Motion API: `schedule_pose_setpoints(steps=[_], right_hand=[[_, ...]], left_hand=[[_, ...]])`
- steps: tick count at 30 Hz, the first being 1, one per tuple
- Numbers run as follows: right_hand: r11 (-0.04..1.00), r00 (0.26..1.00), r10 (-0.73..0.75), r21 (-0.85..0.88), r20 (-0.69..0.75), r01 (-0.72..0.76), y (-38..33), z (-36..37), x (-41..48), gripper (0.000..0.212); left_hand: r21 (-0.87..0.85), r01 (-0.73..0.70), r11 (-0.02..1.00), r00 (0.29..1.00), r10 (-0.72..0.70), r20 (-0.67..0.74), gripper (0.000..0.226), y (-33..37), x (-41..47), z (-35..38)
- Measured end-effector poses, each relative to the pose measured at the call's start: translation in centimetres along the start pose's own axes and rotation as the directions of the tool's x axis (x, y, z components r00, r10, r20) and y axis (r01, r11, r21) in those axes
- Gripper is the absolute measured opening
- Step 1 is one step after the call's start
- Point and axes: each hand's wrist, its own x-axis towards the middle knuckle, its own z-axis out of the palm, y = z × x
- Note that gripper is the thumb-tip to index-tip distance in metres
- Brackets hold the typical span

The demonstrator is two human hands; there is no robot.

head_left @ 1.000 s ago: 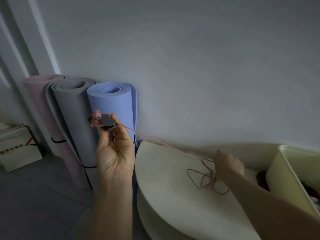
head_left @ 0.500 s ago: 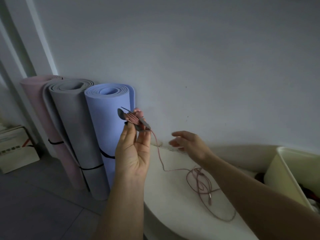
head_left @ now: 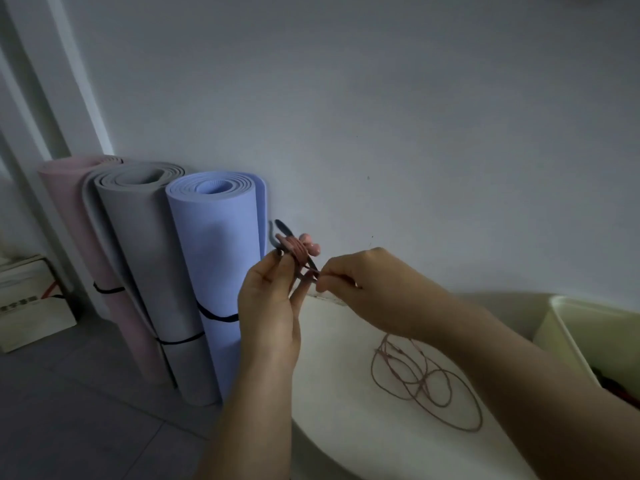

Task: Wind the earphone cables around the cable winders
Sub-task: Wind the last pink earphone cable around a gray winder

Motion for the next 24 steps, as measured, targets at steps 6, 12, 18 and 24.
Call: schedule_pose_setpoints(steps=[6, 12, 18, 24], right_hand=[[0.99, 0.995, -0.015, -0.141, -0.094, 0.002, 1.1, -3.8, -0.1, 0.029], [0.995, 0.996, 0.006, -0.098, -0.091, -0.015, 3.0, -6.8, -0.1, 0.029], [0.995, 0.999, 0.034, 0.1, -0.035, -0.031, 4.4, -6.8, 0.1, 0.042], [0.8, 0.99, 0.091, 0.584, 0.108, -0.137, 7.0, -3.2, -0.2, 0.055]], left_hand=[[0.257, 0.007, 0.966, 0.984, -0.053, 0.171, 0.011, 0.3, -1.1, 0.9], [0.386, 0.015, 0.922, 0.889, -0.189, 0.417, 0.016, 1.1, -1.9, 0.8], [0.425, 0.062, 0.903, 0.83, -0.283, 0.481, 0.02, 1.1, -2.0, 0.7], [0.248, 0.189, 0.95, 0.768, -0.3, 0.566, 0.024, 1.1, -2.1, 0.8]])
